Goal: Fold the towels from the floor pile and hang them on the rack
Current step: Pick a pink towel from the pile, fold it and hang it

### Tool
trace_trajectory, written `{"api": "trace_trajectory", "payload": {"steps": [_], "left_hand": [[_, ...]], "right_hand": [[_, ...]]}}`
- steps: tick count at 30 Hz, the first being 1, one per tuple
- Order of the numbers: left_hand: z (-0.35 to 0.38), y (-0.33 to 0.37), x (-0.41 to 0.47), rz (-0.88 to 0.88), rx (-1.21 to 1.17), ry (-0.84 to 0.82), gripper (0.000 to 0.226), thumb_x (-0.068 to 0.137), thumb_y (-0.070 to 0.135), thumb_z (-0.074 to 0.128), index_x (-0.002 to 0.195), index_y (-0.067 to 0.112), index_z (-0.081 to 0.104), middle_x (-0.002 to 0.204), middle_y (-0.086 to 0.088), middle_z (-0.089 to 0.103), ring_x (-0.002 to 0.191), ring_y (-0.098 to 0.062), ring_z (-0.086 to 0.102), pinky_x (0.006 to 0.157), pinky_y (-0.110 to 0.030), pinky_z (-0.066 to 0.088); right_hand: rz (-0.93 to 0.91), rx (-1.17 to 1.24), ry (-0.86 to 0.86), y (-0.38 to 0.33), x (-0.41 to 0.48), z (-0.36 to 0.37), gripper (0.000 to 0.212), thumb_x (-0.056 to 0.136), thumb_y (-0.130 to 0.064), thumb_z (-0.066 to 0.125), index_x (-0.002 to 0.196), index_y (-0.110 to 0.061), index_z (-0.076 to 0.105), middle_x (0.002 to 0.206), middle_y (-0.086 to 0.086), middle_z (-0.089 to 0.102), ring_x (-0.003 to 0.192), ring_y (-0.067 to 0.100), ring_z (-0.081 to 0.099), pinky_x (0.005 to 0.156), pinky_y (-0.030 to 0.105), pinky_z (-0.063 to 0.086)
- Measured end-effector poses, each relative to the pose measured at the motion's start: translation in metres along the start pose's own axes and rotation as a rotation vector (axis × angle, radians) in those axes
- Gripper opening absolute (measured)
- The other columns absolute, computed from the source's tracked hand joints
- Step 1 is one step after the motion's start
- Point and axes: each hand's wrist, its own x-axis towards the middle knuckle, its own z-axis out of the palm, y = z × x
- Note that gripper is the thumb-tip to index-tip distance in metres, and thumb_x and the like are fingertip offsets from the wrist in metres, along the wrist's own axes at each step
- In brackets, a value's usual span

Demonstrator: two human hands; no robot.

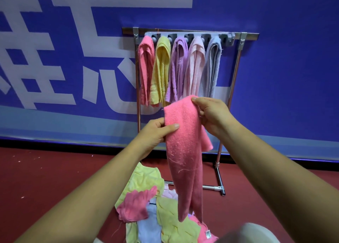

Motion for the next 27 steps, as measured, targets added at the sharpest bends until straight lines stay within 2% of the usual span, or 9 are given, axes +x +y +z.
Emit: {"api": "trace_trajectory", "payload": {"steps": [2, 4, 7, 9, 11, 14, 18, 22, 27], "left_hand": [[0.006, 0.002, 0.002, 0.000, 0.022, -0.013, 0.016, 0.092, 0.015, 0.067, 0.108, 0.020, 0.068, 0.105, 0.001, 0.076, 0.095, -0.014, 0.072, 0.083, -0.027, 0.059], [0.010, 0.003, 0.005, -0.010, 0.034, 0.007, 0.017, 0.091, 0.018, 0.069, 0.108, 0.020, 0.070, 0.106, -0.001, 0.076, 0.099, -0.017, 0.072, 0.089, -0.032, 0.058], [0.014, 0.004, 0.010, -0.009, -0.056, 0.095, 0.018, 0.090, 0.018, 0.070, 0.107, 0.013, 0.073, 0.103, -0.006, 0.077, 0.094, -0.020, 0.072, 0.089, -0.036, 0.056], [0.017, 0.007, 0.012, 0.012, -0.163, 0.148, 0.014, 0.092, 0.014, 0.067, 0.105, 0.011, 0.072, 0.097, -0.007, 0.076, 0.085, -0.019, 0.071, 0.080, -0.033, 0.057], [0.019, 0.011, 0.013, 0.027, -0.245, 0.176, 0.012, 0.094, 0.015, 0.064, 0.104, 0.012, 0.071, 0.091, -0.005, 0.076, 0.079, -0.016, 0.072, 0.073, -0.030, 0.059], [0.020, 0.016, 0.014, 0.039, -0.295, 0.194, 0.011, 0.095, 0.018, 0.064, 0.102, 0.015, 0.071, 0.089, -0.005, 0.076, 0.079, -0.016, 0.072, 0.074, -0.032, 0.059], [0.018, 0.018, 0.017, 0.052, -0.324, 0.217, 0.011, 0.096, 0.017, 0.063, 0.104, 0.018, 0.070, 0.093, -0.006, 0.077, 0.082, -0.019, 0.072, 0.082, -0.038, 0.057], [0.014, 0.019, 0.018, 0.045, -0.385, 0.208, 0.018, 0.097, 0.015, 0.059, 0.114, 0.013, 0.067, 0.098, -0.010, 0.076, 0.085, -0.021, 0.073, 0.084, -0.039, 0.058], [0.011, 0.018, 0.021, 0.001, -0.313, 0.161, 0.029, 0.094, 0.014, 0.063, 0.123, 0.011, 0.065, 0.108, -0.013, 0.074, 0.093, -0.026, 0.071, 0.090, -0.043, 0.056]], "right_hand": [[0.037, -0.013, 0.018, 0.000, 0.001, -0.001, 0.018, 0.095, -0.011, 0.065, 0.077, -0.012, 0.066, 0.047, -0.010, 0.057, 0.048, 0.008, 0.050, 0.053, 0.028, 0.039], [0.092, 0.020, 0.002, 0.000, 0.001, -0.001, 0.006, 0.094, -0.011, 0.067, 0.089, -0.007, 0.069, 0.062, -0.003, 0.066, 0.054, 0.011, 0.058, 0.052, 0.027, 0.046], [0.133, 0.061, -0.028, 0.003, 0.003, -0.003, 0.012, 0.092, -0.012, 0.069, 0.099, -0.003, 0.071, 0.081, 0.007, 0.067, 0.058, 0.013, 0.062, 0.052, 0.026, 0.049], [0.130, 0.053, -0.057, 0.004, 0.003, -0.006, 0.014, 0.090, -0.018, 0.073, 0.096, -0.006, 0.071, 0.081, 0.005, 0.061, 0.060, 0.015, 0.056, 0.059, 0.029, 0.045], [0.153, 0.052, -0.108, 0.006, 0.000, -0.010, 0.027, 0.082, -0.030, 0.078, 0.100, -0.011, 0.071, 0.089, 0.007, 0.063, 0.075, 0.020, 0.060, 0.072, 0.035, 0.049], [0.184, 0.014, -0.237, 0.013, -0.004, -0.014, 0.040, 0.072, -0.039, 0.079, 0.104, -0.016, 0.070, 0.100, 0.007, 0.069, 0.090, 0.023, 0.065, 0.086, 0.037, 0.051], [0.148, 0.016, -0.320, 0.026, -0.007, -0.016, 0.008, 0.085, -0.020, 0.074, 0.088, -0.019, 0.067, 0.089, 0.001, 0.071, 0.082, 0.017, 0.064, 0.088, 0.033, 0.046], [0.095, -0.064, -0.306, 0.036, -0.008, -0.015, 0.009, 0.084, -0.014, 0.076, 0.087, -0.016, 0.068, 0.086, 0.002, 0.068, 0.074, 0.012, 0.061, 0.079, 0.028, 0.045], [0.030, -0.004, -0.263, 0.034, -0.010, -0.007, 0.013, 0.088, -0.007, 0.071, 0.098, 0.001, 0.069, 0.067, 0.002, 0.066, 0.056, 0.008, 0.057, 0.063, 0.020, 0.046]]}}
